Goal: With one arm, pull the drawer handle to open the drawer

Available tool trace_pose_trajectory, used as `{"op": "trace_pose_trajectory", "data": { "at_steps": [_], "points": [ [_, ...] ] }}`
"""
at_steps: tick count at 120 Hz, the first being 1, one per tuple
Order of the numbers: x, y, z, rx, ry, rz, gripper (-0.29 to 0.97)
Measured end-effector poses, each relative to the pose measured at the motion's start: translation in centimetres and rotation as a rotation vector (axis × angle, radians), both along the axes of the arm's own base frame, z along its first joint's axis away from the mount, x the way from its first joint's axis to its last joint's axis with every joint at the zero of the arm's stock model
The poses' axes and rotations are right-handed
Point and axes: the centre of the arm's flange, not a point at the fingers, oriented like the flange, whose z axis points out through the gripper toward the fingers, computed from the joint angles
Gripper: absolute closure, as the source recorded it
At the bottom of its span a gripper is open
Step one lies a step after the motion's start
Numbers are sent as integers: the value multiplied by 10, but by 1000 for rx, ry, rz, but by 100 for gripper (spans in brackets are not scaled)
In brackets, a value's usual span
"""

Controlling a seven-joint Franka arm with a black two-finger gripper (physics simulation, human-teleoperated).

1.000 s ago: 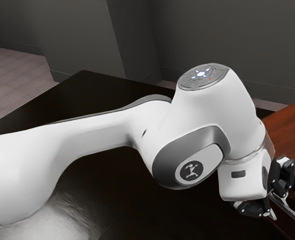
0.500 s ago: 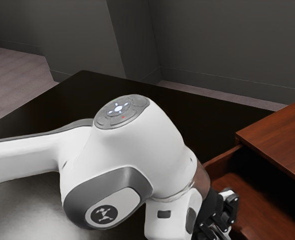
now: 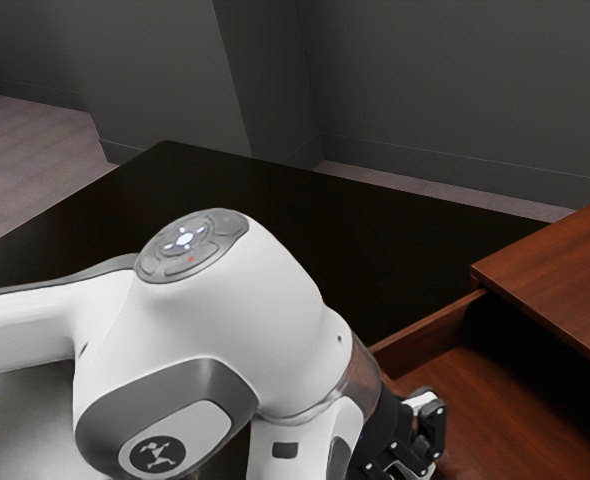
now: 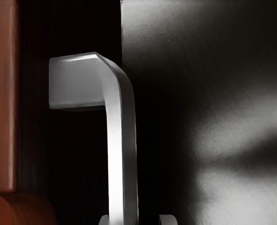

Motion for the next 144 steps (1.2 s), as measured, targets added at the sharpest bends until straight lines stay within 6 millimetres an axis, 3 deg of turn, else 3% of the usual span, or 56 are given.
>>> {"op": "trace_pose_trajectory", "data": {
  "at_steps": [22, 45, 53, 62, 67, 76, 83, 94, 113, 122, 144],
  "points": [
    [-4, 0, 11, -15, -15, -1, 53],
    [-10, 0, 46, -66, -44, 1, 47],
    [-8, -1, 84, -112, -56, 6, 45],
    [-3, 8, 151, -153, -75, 25, 44],
    [11, 24, 182, -146, -75, 66, 42],
    [40, 65, 211, -81, -41, 181, 35],
    [60, 110, 209, -21, 20, 298, 27],
    [81, 169, 189, 65, 121, 477, 17],
    [103, 231, 152, 132, 267, 729, 8],
    [104, 241, 147, 133, 301, 802, 6],
    [101, 228, 149, 121, 326, 904, 2]
  ]
}}
